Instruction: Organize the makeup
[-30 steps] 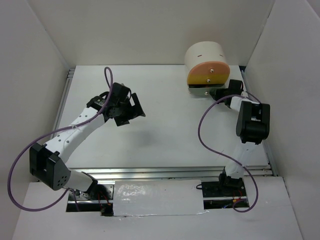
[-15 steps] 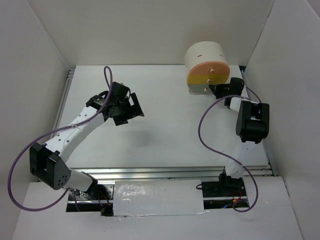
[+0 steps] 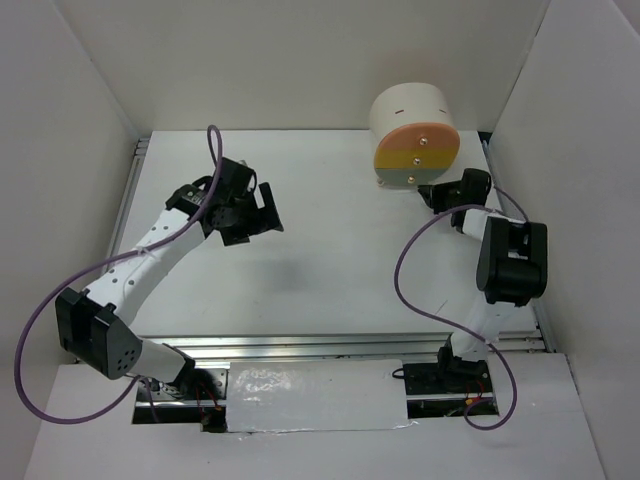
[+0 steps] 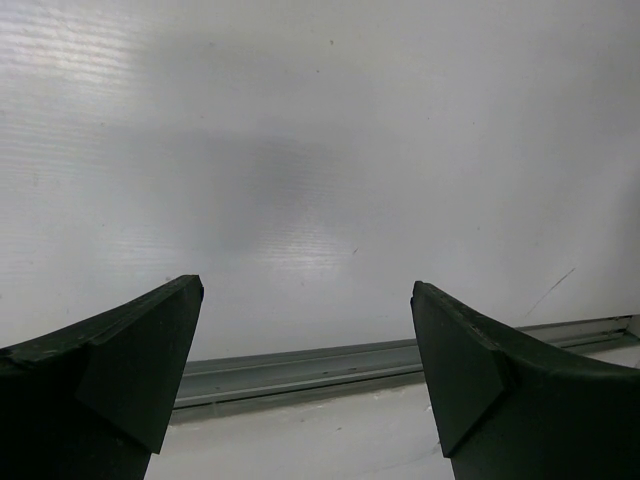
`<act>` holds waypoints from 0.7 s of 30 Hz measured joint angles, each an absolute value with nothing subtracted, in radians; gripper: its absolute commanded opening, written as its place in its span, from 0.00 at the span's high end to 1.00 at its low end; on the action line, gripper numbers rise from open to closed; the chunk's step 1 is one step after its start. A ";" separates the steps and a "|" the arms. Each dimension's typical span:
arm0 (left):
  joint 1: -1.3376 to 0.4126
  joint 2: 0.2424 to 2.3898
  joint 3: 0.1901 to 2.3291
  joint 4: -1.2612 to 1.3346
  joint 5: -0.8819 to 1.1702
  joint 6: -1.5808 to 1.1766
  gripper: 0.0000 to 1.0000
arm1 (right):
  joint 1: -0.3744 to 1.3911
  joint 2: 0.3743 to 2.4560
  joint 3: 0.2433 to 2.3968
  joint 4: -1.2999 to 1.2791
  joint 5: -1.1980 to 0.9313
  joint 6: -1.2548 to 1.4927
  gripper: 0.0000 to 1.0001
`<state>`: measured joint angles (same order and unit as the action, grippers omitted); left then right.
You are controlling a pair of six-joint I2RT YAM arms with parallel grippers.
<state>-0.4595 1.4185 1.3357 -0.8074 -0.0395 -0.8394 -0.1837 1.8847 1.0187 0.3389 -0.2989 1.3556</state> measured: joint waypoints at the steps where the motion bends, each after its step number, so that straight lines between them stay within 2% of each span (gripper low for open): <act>1: -0.459 1.419 1.354 -0.818 -0.045 -0.830 0.00 | -0.184 1.840 1.001 0.303 -0.299 1.338 0.70; 2: -0.459 1.419 1.381 -0.835 -0.059 -0.809 0.01 | -0.183 1.791 0.998 0.255 -0.295 1.308 0.55; 4: -0.459 1.418 1.442 -0.867 -0.097 -0.772 0.01 | -0.177 1.666 1.004 0.161 -0.280 1.230 0.41; 5: -0.458 1.417 1.472 -0.880 -0.125 -0.754 0.01 | -0.172 1.600 1.016 0.108 -0.274 1.182 0.29; 7: -0.456 1.413 1.528 -0.907 -0.181 -0.709 0.01 | -0.159 1.478 1.055 0.001 -0.266 1.084 0.22; 8: -0.453 1.409 1.552 -0.920 -0.213 -0.696 0.01 | -0.152 1.429 1.075 -0.064 -0.264 1.023 0.08; 9: -0.452 1.404 1.573 -0.936 -0.246 -0.678 0.01 | -0.143 1.353 1.098 -0.105 -0.262 0.986 0.01; 15: -0.447 1.347 1.631 -1.007 -0.395 -0.620 0.01 | -0.079 0.925 1.180 -0.485 -0.186 0.699 0.00; 21: -0.447 1.186 1.546 -1.034 -0.516 -0.605 0.01 | -0.043 0.653 1.381 -0.807 -0.117 0.487 0.00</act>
